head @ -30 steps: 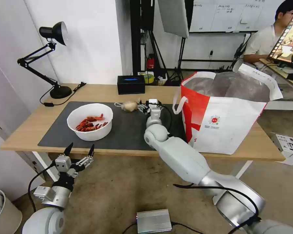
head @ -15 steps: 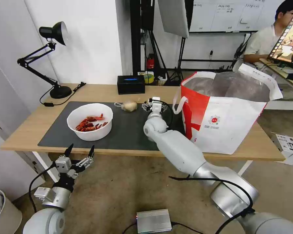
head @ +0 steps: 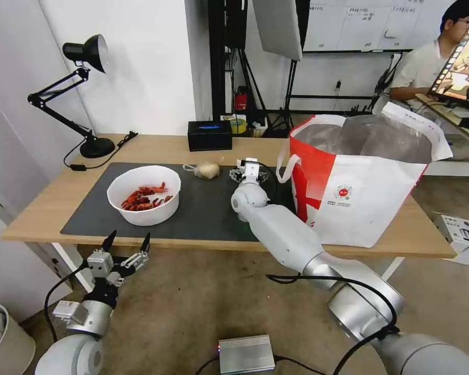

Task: Pick up the trash from the table and place it into the takeout bag.

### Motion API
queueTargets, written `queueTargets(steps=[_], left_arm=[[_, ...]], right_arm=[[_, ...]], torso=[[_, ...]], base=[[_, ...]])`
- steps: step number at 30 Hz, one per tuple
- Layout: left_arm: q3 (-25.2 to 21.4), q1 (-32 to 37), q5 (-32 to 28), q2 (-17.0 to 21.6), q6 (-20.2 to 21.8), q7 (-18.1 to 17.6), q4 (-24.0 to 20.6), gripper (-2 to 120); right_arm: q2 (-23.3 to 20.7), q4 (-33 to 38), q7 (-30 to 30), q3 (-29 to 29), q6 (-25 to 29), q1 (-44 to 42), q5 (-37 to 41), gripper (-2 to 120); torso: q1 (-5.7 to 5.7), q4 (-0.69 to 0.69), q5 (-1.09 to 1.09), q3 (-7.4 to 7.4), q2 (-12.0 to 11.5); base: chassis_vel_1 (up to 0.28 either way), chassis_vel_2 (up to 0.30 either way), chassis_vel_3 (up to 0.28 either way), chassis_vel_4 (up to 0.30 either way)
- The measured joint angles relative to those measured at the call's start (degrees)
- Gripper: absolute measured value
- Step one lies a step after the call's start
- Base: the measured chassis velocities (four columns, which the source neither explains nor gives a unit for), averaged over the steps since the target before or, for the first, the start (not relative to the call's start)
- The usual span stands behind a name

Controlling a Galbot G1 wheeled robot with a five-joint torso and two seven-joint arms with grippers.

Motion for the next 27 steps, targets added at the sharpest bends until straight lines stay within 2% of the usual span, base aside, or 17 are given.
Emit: queueTargets(steps=[2,5,6,9,10,13,14,18,19,22,23,26,27], left_arm=[[-0.03,0.01,0.00,-0.02,0.00,0.01,0.00,100],[-0.22,-0.01,0.00,-0.08,0.00,0.03,0.02,100],[-0.22,-0.01,0.00,-0.08,0.00,0.03,0.02,100],[-0.26,-0.10,-0.04,-0.08,0.00,0.05,0.22,100],[-0.26,-0.10,-0.04,-0.08,0.00,0.05,0.22,100],[-0.26,-0.26,-0.11,-0.05,-0.09,0.08,0.68,100],[-0.26,-0.26,-0.11,-0.05,-0.09,0.08,0.68,100],[-0.08,-0.48,-0.20,-0.13,-0.28,0.13,1.19,100],[-0.08,-0.48,-0.20,-0.13,-0.28,0.13,1.19,100],[0.00,-0.49,-0.22,-0.21,-0.39,0.14,1.33,100],[0.00,-0.49,-0.22,-0.21,-0.39,0.14,1.33,100],[0.14,-0.40,-0.26,-0.38,-0.61,0.14,1.35,100],[0.14,-0.40,-0.26,-0.38,-0.61,0.14,1.35,100]], right_arm=[[0.12,-0.23,-0.25,0.12,-0.20,0.00,0.00,98],[0.49,-1.00,-0.49,0.43,-1.19,-0.02,0.27,88],[0.49,-1.00,-0.49,0.43,-1.19,-0.02,0.27,88],[0.65,-1.29,-0.50,0.55,-1.56,-0.24,0.31,75],[0.65,-1.29,-0.50,0.55,-1.56,-0.24,0.31,75],[0.67,-1.47,-0.49,0.60,-1.65,-0.46,0.21,58],[0.67,-1.47,-0.49,0.60,-1.65,-0.46,0.21,58],[0.67,-2.06,-0.43,0.79,-1.61,-0.52,0.14,40],[0.67,-2.06,-0.43,0.79,-1.61,-0.52,0.14,40],[0.66,-2.40,-0.42,0.99,-1.57,-0.53,0.12,26],[0.66,-2.40,-0.42,0.99,-1.57,-0.53,0.12,26],[0.65,-2.54,-0.43,1.08,-1.53,-0.69,0.12,11],[0.65,-2.54,-0.43,1.08,-1.53,-0.69,0.12,11]], torso=[[0.00,0.00,0.00,0.00,0.00],[0.00,0.00,0.00,0.00,0.01],[0.00,0.00,0.00,0.00,0.01],[0.00,0.00,0.00,0.00,0.01],[0.00,0.00,0.00,0.00,0.01],[-0.01,-0.01,0.00,-0.01,0.02],[-0.01,-0.01,0.00,-0.01,0.02],[-0.01,-0.03,-0.01,-0.02,0.02],[-0.01,-0.03,-0.01,-0.02,0.02],[-0.01,-0.04,-0.01,-0.02,0.02],[-0.01,-0.04,-0.01,-0.02,0.02],[-0.01,-0.02,0.00,-0.01,0.02],[-0.01,-0.02,0.00,-0.01,0.02]], base=[[0.000,0.000,0.000,0.000],[0.000,0.000,0.000,0.000],[0.000,0.000,0.000,0.000],[0.000,0.000,0.000,0.000],[0.000,0.000,0.000,0.000],[0.000,0.000,0.000,0.000],[0.000,0.000,0.000,0.000],[0.000,0.000,0.000,0.000],[0.000,0.000,0.000,0.000],[0.000,0.000,0.000,0.000],[0.000,0.000,0.000,0.000],[0.000,0.000,0.000,0.000],[0.000,0.000,0.000,0.000]])
